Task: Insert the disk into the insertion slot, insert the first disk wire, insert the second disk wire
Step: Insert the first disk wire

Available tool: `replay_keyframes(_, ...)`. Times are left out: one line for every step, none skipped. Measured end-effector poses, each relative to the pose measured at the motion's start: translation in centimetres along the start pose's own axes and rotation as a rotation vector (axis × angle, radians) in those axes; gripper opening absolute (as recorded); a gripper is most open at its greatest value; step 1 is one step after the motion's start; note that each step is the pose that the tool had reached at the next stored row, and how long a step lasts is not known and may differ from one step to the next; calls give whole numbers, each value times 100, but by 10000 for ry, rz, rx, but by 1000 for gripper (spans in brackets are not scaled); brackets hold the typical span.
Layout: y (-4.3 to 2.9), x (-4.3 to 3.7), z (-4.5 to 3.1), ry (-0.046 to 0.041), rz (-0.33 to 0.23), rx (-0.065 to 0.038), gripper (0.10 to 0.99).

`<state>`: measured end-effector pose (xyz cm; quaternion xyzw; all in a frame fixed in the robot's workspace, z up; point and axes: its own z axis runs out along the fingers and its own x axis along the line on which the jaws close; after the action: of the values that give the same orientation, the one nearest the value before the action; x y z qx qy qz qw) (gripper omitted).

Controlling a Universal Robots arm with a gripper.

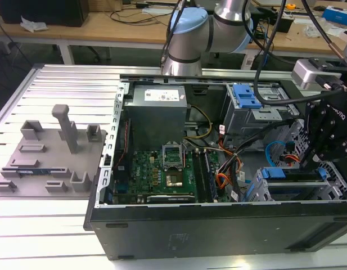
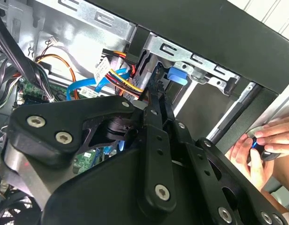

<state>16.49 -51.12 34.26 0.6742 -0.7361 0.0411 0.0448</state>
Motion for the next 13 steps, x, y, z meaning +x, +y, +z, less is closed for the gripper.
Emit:
replay_keyframes(0,-1,2,0,0,0,165)
replay_keyframes(0,-1,5,0,0,-1,165)
replay_keyframes(0,-1,8,1,1,0,165)
replay_keyframes(0,-2,14,3,1,-1,165)
replay_keyframes(0,-2,16,3,1,-2,165)
replay_keyframes(-1,-2,17,4,1,-4,165)
replay_keyframes(-1,-2,19,2,1,-7,165)
replay_keyframes(-1,-2,19,1,1,-8,165)
replay_keyframes(-1,-2,19,2,1,-8,165)
replay_keyframes(-1,-2,14,-2,0,-10,165)
replay_keyframes(-1,-1,4,2,0,-10,165)
replay_keyframes(-1,0,-8,15,1,-8,165)
replay_keyframes(-1,-1,-13,20,0,-8,165)
